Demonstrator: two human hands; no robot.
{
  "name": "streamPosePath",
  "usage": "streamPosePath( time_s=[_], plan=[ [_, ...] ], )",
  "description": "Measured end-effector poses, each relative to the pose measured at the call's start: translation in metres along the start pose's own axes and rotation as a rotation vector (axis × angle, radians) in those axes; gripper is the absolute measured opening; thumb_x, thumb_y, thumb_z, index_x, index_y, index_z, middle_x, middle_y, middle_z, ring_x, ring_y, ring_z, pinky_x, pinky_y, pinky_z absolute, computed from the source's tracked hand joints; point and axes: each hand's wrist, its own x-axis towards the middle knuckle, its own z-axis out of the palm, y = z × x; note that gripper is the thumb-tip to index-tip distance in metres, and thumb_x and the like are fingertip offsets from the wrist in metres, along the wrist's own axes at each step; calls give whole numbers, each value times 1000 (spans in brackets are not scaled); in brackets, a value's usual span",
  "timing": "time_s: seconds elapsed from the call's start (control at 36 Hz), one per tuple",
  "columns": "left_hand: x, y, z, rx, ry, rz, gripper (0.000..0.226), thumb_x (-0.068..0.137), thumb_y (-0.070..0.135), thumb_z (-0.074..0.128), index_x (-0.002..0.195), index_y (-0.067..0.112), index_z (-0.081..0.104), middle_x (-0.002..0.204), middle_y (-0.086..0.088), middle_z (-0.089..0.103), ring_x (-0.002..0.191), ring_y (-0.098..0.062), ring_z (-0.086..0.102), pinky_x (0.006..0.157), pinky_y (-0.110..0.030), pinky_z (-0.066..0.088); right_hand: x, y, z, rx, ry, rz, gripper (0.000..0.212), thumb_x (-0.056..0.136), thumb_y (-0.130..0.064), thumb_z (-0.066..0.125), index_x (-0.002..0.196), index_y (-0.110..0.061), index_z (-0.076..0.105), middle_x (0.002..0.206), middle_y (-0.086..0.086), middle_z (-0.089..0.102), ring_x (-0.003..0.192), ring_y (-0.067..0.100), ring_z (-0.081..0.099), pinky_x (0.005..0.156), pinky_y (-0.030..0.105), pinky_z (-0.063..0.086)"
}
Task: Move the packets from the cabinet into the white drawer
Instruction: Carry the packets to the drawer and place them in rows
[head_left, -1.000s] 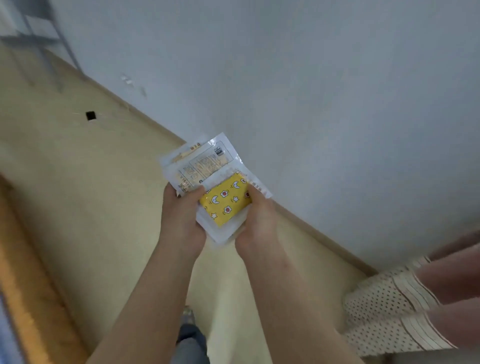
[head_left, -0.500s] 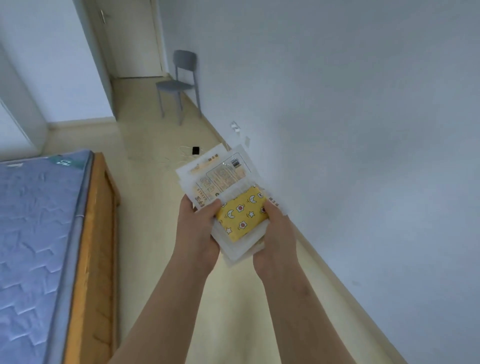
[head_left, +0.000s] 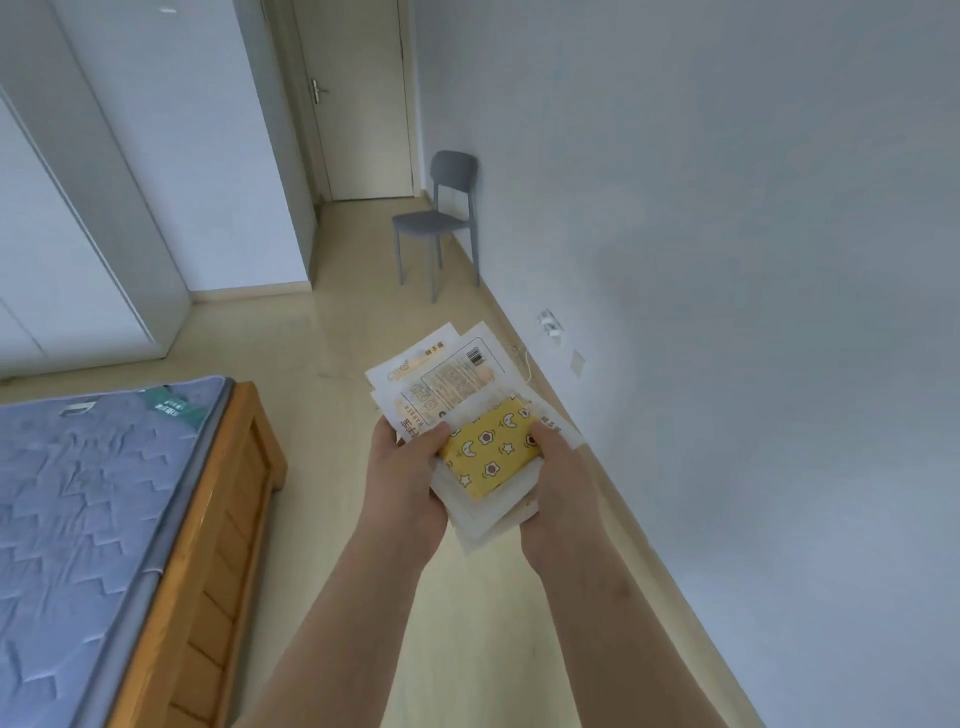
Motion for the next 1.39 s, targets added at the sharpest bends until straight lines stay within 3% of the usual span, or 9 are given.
streamPosePath(
  time_s=[0.11,0.25,0.47,0.58,0.72,0.89,1.08,1.31,1.39],
  plan=[
    [68,23,14,-48,78,45,39,91,-10,44,104,24,58,102,-3,69,94,-30,67,69,-47,57,69,-18,45,-42,-74,29,21,93,-22,53,110,-14,63,108,12,69,98,30,66,89,46,53],
    [148,51,10,-51,218,75,37,91,-10,46,95,26,58,96,-1,68,93,-30,66,81,-51,53,145,-10,98,-99,-170,106,20,93,-20,53,108,-11,62,109,16,67,100,34,65,92,50,50],
    [312,125,-9,-68,245,124,36,91,-10,47,95,24,59,92,-1,69,85,-26,67,69,-44,55,278,-1,221,-152,-238,98,21,94,-17,51,111,-11,61,112,17,66,106,35,62,95,51,48],
    [395,185,-12,-54,239,150,36,90,-10,49,102,22,58,95,-2,67,83,-25,67,63,-41,54,337,-10,303,-158,-263,97,15,94,-16,52,104,-12,61,108,15,66,98,32,64,91,48,49],
    [481,240,-17,-78,272,184,41,90,-8,49,118,20,54,104,-5,66,88,-27,67,66,-43,54,403,-10,387,-150,-290,101,14,94,-15,52,103,-13,62,96,10,67,86,27,65,82,44,52],
    [577,282,-43,-108,342,181,42,90,-10,47,121,17,53,107,-9,66,86,-28,67,64,-42,54,488,18,467,-185,-306,171,11,94,-15,52,94,-16,63,101,14,68,93,32,66,88,49,52],
    [715,339,-70,-168,389,254,38,91,-10,44,118,15,53,105,-12,66,89,-31,66,74,-48,54,614,40,574,-329,-437,187,15,92,-19,53,98,-16,66,104,14,70,100,33,66,96,55,46],
    [859,443,-82,-187,502,410,34,92,-10,43,111,15,56,101,-11,67,83,-28,68,70,-43,56,736,45,736,-413,-578,228,18,91,-19,55,105,-16,66,103,12,71,96,30,67,91,51,51],
    [895,474,-104,-217,579,472,33,91,-10,44,111,15,56,108,-13,66,89,-30,67,75,-46,55,760,64,788,-455,-627,283,20,91,-23,57,108,-16,65,103,10,71,96,28,67,93,49,51]
  ],
)
